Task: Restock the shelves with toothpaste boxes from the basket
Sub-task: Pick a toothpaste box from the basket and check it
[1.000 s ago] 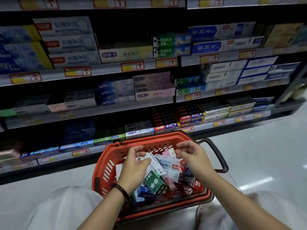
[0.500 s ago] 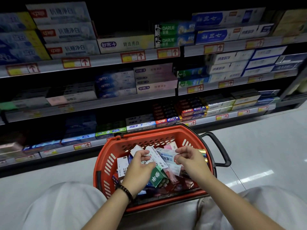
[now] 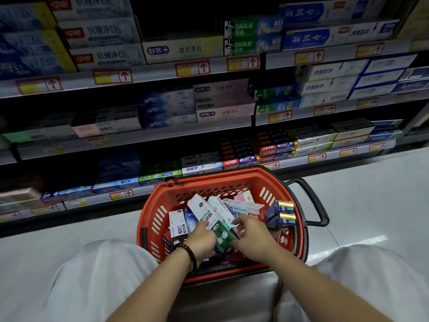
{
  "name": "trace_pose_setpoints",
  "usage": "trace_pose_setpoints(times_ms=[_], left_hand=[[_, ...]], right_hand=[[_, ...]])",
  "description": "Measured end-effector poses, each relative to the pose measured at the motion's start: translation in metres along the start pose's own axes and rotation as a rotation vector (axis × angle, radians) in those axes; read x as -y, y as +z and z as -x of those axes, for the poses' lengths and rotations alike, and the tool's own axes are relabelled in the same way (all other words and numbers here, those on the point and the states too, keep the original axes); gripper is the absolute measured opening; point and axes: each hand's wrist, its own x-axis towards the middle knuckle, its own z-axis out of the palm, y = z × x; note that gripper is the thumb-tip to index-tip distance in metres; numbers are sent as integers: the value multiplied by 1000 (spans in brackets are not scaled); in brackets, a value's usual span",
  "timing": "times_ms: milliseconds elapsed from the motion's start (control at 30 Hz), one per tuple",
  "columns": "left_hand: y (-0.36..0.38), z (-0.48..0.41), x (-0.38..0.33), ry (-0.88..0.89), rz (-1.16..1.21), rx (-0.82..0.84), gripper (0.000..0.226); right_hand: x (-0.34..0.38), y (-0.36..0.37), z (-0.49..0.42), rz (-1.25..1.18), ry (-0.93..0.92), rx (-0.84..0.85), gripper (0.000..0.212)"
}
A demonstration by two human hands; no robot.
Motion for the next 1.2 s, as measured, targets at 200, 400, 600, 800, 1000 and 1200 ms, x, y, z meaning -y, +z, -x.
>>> trace_pose_setpoints(times_ms=[200, 400, 600, 800, 1000, 1200], left_hand=[[6, 11, 2, -46, 176, 76, 36], [5, 21, -2, -40, 204, 118, 35], [2, 22, -2, -56, 203, 101, 28], [-1, 15, 2, -40, 235, 59, 34], [-9, -5, 15, -18, 108, -48, 60], [-21, -11, 19, 51, 109, -42, 75]], right_hand=[[6, 21, -6, 179, -26, 39, 75], [8, 37, -9, 261, 12, 29, 83], [10, 44, -9, 393, -16, -12, 65], [18, 45, -8, 311, -47, -48, 50], [25, 45, -4, 131, -96, -45, 58], [31, 41, 0, 24, -109, -44, 71]])
